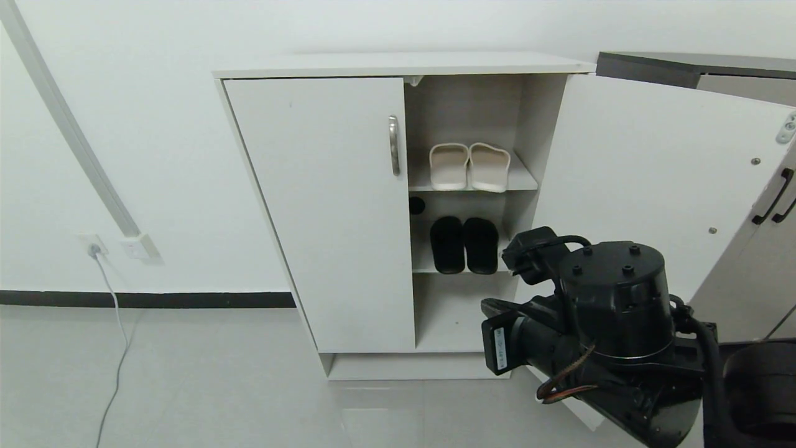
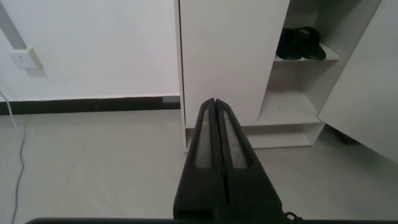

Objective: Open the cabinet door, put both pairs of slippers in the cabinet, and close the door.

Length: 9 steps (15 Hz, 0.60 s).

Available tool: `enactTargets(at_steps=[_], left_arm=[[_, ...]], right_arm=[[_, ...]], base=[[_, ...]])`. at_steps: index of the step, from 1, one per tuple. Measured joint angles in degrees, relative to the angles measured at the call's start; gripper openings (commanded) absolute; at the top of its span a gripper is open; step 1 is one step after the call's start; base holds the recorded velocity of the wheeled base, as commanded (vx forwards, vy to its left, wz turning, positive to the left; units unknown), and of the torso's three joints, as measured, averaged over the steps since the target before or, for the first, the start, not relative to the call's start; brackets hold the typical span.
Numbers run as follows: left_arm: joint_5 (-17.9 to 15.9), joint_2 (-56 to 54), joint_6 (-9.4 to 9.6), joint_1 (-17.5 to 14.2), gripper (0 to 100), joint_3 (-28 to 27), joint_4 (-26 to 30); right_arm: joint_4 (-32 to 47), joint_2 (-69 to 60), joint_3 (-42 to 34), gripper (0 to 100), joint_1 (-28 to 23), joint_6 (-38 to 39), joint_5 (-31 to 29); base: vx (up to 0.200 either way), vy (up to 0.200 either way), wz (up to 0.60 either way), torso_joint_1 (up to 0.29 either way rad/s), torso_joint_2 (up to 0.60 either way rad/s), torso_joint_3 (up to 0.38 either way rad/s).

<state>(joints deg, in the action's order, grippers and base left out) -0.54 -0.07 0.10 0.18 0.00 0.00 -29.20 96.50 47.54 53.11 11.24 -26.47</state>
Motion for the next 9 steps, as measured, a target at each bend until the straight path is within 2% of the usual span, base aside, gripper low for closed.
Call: enactTargets(at_steps=[7, 9], left_arm=[[0.02, 0.00, 0.00, 0.00, 0, 0.00, 0.00], [0.00, 0.00, 0.00, 0.00, 0, 0.00, 0.02]], right_arm=[[-1.56, -0.11, -2.27, 0, -0.39, -0.07, -0.16], [-1.87, -0.24, -2.67, 0, -0.39, -0.09, -0.16]], base=[[0.000, 0.000, 0.00, 0.000, 0.00, 0.000], [0.000, 0.000, 0.00, -0.005, -0.21, -0.256]])
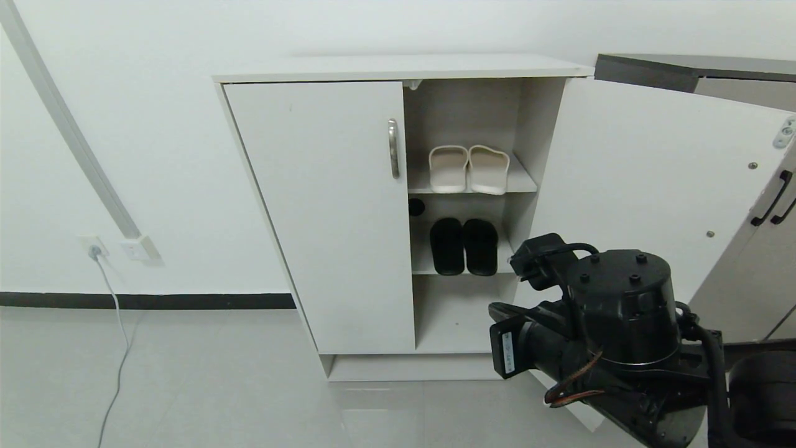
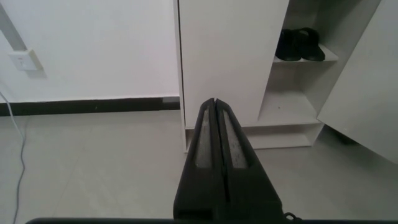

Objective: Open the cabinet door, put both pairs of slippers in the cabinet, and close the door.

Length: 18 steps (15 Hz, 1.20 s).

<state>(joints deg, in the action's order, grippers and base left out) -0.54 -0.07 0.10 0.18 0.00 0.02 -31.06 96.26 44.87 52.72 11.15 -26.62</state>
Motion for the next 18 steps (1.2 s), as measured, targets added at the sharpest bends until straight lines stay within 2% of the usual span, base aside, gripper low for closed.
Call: enactTargets(at_steps=[7, 18], left_arm=[[0.00, 0.00, 0.00, -0.02, 0, 0.00, -0.02], [0.02, 0.00, 0.00, 0.00, 0, 0.00, -0.02]], right_arm=[[-0.41, -0.50, -0.06, 0, -0.05, -0.10, -0.02], [-0.46, -0.61, -0.63, 0, -0.11, 0.00, 0.07]], base=[[0.000, 0.000, 0.00, 0.050, -0.43, -0.365], [0.000, 0.000, 0.00, 0.148, -0.47, -0.328]])
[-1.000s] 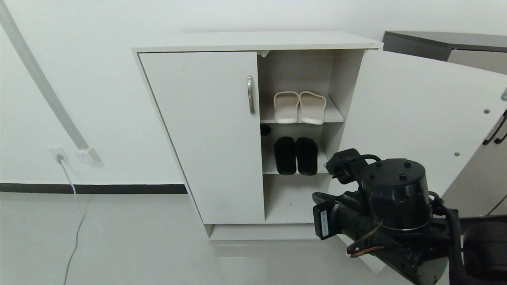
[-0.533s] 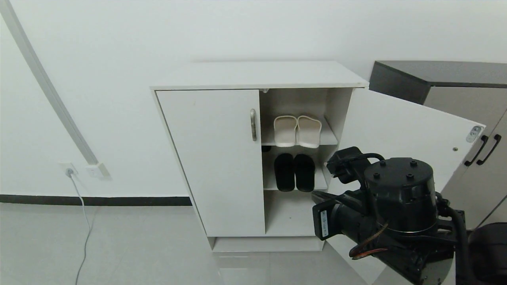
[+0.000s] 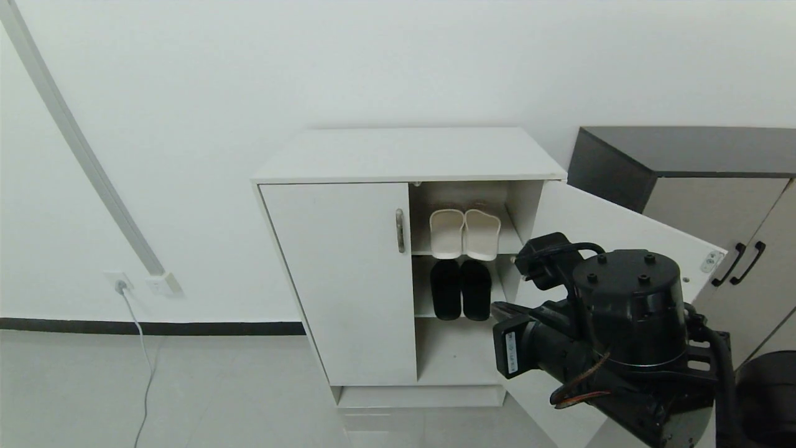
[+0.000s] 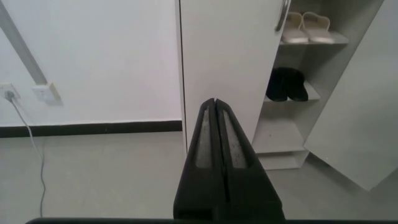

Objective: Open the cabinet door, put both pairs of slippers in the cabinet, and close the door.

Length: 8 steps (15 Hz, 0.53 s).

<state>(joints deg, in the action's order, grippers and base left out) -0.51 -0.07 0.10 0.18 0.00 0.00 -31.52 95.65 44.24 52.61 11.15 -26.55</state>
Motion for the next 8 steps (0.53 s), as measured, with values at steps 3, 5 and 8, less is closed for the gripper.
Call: enactTargets(at_steps=[3, 5, 8], left_arm=[[-0.02, 0.00, 0.00, -0.02, 0, 0.00, 0.00], [0.00, 0.00, 0.00, -0.02, 0, 0.00, 0.02], [-0.02, 0.00, 0.00, 0.00, 0, 0.00, 0.00]], right_arm=[[-0.17, -0.04, -0.04, 0, -0.30, -0.02, -0.05], [-0.33, -0.06, -0.06, 0, -0.33, -0.05, -0.05], [-0.38, 0.02, -0.11, 0, -0.90, -0.07, 0.11]], base=[[0.000, 0.000, 0.00, 0.196, -0.51, -0.308], [0.000, 0.000, 0.00, 0.212, -0.53, -0.312], [0.000, 0.000, 0.00, 0.237, -0.54, -0.313]])
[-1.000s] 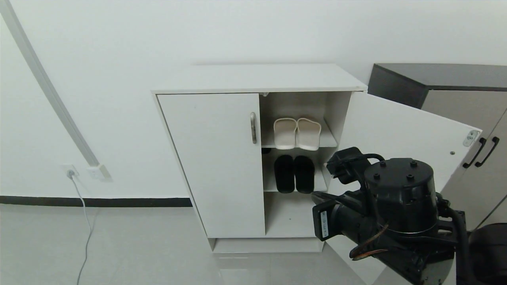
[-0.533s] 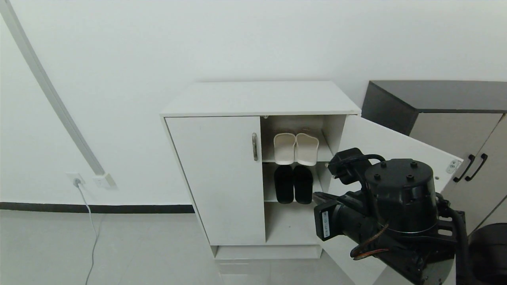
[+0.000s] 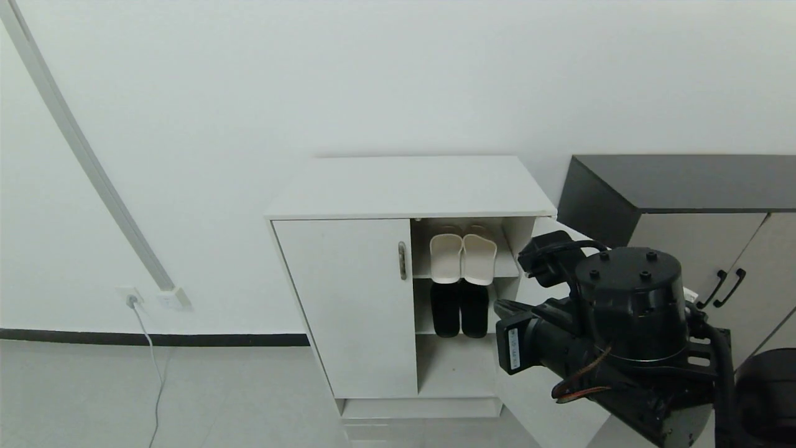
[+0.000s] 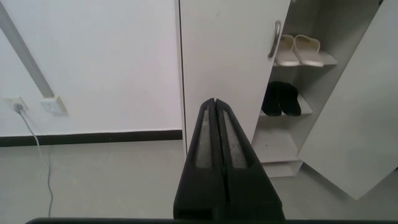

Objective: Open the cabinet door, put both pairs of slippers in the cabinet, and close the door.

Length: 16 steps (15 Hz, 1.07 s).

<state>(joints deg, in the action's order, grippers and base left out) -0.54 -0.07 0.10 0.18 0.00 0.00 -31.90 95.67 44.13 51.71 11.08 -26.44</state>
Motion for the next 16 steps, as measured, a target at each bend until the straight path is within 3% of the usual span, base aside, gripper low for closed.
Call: enactTargets(at_steps=[10, 16], left_arm=[[0.00, 0.00, 0.00, -0.02, 0, 0.00, 0.00], [-0.04, 0.00, 0.12, 0.00, 0, 0.00, 0.00]], right_arm=[[0.00, 0.85, 0.24, 0, -1.05, -0.38, 0.00], [-2.00, 1.05, -0.76, 0, -1.02, -2.82, -0.29]], base=[[0.000, 0.000, 0.00, 0.232, -0.52, -0.292], [0.000, 0.000, 0.00, 0.077, -0.16, -0.086]])
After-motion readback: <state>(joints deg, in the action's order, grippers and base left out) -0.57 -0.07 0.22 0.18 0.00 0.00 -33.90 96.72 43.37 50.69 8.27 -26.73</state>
